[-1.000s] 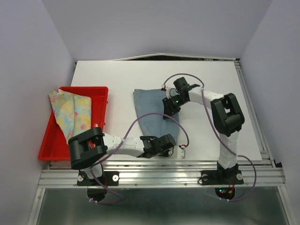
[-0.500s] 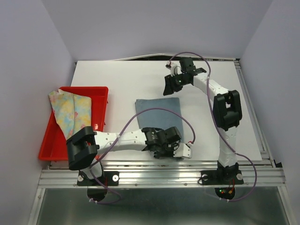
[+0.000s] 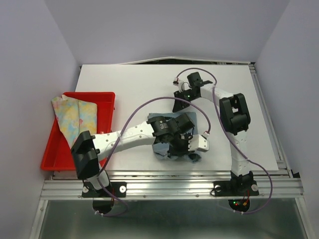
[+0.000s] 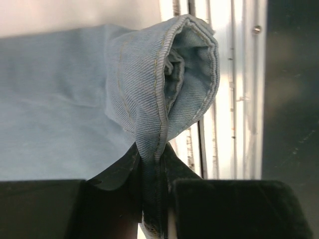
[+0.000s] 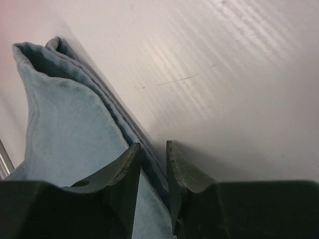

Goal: Fold and stack the skirts
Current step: Fold the skirt

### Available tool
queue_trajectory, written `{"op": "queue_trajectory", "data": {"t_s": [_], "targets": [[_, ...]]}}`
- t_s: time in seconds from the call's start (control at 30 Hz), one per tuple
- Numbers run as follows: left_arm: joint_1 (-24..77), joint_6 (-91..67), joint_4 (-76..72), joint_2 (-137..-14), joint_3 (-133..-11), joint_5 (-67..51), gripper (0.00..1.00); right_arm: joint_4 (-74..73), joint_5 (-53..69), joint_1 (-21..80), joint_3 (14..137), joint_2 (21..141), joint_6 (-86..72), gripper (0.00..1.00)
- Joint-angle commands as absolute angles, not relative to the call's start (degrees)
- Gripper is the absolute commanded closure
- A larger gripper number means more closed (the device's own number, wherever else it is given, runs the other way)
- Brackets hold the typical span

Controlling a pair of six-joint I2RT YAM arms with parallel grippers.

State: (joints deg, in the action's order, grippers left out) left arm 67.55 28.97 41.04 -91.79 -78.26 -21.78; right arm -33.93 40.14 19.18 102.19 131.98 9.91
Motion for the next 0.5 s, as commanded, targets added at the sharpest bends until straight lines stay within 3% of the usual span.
{"op": "queue_trajectory", "data": {"t_s": [0.0,0.47], "targets": [[63.64,34.17,43.16,-93.68,-84.36,-18.21,1.00,-35.07,41.83,19.60,98.62,130.78,11.78,0.69],[50.02,48.60,39.21,-102.56,-92.46,-10.99,1.00,-36.74,47.90,20.13,95.45,130.17,13.80,0.77]]}}
